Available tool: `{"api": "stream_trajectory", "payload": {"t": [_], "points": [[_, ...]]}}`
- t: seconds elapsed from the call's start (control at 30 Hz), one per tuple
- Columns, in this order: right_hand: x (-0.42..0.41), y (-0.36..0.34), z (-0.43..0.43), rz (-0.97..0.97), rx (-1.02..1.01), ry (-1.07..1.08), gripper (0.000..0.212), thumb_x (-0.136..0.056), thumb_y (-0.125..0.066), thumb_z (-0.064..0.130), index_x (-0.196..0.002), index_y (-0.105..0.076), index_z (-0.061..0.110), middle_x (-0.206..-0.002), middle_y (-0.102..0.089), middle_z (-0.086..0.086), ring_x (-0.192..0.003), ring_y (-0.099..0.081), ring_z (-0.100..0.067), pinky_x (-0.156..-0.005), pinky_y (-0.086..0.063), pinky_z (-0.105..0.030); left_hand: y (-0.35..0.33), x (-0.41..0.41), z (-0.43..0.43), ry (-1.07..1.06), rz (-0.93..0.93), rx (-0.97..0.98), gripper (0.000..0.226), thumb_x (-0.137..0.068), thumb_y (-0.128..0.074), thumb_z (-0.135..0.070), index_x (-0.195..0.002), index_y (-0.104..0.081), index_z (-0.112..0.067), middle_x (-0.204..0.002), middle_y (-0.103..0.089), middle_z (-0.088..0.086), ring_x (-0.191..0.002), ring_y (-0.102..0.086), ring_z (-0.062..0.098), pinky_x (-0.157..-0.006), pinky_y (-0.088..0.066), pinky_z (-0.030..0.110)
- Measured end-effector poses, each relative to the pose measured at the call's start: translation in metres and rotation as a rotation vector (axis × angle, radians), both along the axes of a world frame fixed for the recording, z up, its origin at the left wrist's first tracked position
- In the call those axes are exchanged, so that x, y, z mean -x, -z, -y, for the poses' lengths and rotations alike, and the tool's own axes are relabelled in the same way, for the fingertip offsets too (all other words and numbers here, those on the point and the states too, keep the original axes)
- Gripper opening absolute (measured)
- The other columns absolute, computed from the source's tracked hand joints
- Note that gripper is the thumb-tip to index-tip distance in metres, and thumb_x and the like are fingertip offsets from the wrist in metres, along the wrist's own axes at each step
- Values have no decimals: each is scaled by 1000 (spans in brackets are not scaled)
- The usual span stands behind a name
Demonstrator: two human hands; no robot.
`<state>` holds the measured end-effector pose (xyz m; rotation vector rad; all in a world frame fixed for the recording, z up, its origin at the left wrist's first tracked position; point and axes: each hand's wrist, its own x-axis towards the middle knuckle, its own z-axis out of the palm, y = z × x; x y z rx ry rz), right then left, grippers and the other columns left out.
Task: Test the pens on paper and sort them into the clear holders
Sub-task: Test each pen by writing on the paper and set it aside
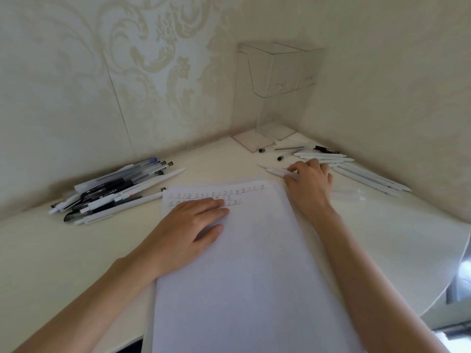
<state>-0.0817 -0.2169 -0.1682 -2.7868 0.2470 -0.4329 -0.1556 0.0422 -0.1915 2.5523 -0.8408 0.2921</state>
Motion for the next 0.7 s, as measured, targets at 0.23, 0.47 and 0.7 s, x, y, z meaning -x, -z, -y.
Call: {"api": "stream_trajectory", "payload": {"t": [0.23, 0.47, 0.7], "points": [[0, -3, -6, 234, -118, -105, 10, -90, -57, 14, -99, -58, 11, -94, -63, -3, -95, -52, -29, -80, -25, -30, 0, 0, -1, -6, -13, -2, 48, -90, -32, -45, -124, -58, -24, -134, -50, -11, -123, -36, 3, -102, -18, 14], [30, -21, -40, 224, -499, -412, 24, -95, -42, 9, -100, -63, 21, -66, -56, 0, -57, -45, -12, -57, -37, -30, -5, -1, -2, -124, 28, 100, 40, -89, -34, -38, -104, -67, -19, -113, -61, -8, -103, -55, 11, -88, -43, 28], [27, -9, -46, 107, -449, -473, 39, -88, -55, 6, -123, -59, 22, -95, -61, 13, -94, -50, -5, -82, -36, -8, -4, -1, -2, -120, 11, 96, 39, -90, -35, -37, -103, -67, -20, -112, -61, -7, -102, -55, 12, -87, -45, 29]]}}
